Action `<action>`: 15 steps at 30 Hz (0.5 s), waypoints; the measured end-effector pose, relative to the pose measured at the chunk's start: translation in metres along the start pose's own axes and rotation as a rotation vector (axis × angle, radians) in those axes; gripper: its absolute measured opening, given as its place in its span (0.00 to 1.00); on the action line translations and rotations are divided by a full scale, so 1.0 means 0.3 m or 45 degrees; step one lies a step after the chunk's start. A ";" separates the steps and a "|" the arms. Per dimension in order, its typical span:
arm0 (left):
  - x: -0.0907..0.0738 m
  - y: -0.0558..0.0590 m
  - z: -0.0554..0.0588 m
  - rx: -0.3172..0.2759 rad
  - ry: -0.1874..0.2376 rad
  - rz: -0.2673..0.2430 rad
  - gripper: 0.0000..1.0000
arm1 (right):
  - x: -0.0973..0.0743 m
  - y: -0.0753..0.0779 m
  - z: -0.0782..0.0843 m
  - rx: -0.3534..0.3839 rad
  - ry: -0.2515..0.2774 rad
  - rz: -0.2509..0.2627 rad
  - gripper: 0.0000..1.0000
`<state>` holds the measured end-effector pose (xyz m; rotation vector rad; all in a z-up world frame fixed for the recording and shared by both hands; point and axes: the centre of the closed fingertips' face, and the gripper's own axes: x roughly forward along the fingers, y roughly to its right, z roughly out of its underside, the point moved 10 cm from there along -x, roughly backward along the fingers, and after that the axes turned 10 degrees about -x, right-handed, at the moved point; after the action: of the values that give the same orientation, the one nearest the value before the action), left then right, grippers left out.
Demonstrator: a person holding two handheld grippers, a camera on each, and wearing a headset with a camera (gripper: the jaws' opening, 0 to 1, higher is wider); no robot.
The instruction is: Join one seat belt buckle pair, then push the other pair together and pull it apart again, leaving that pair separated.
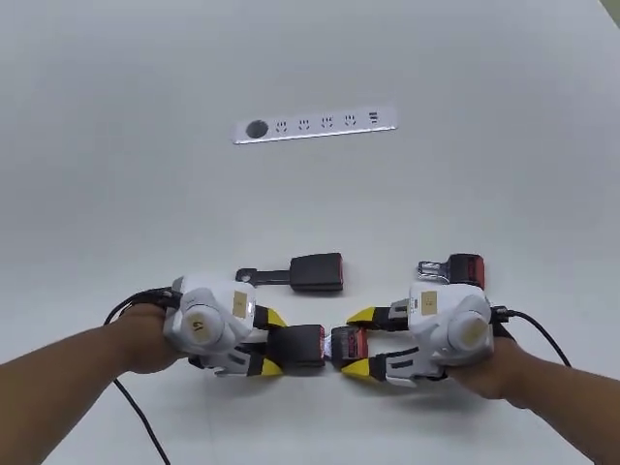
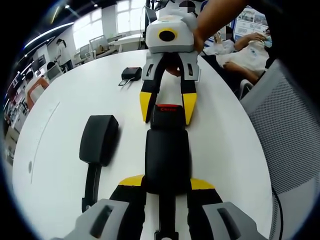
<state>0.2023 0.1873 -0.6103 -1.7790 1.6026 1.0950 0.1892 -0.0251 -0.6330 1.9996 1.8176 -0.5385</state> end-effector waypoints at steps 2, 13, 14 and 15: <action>0.000 -0.001 -0.001 -0.007 -0.011 -0.005 0.32 | 0.001 -0.002 -0.008 -0.007 -0.017 0.000 0.34; 0.005 0.013 -0.026 -0.032 -0.069 -0.019 0.36 | 0.004 -0.016 -0.037 0.014 -0.094 0.025 0.36; 0.004 0.016 -0.026 -0.040 -0.075 -0.018 0.39 | 0.005 -0.020 -0.041 0.031 -0.100 0.027 0.38; 0.004 0.018 -0.025 -0.040 -0.079 -0.019 0.46 | 0.006 -0.024 -0.046 0.059 -0.099 0.032 0.41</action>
<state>0.1987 0.1795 -0.6064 -1.7569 1.5413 1.1625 0.1824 -0.0157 -0.6222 2.0004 1.7467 -0.6469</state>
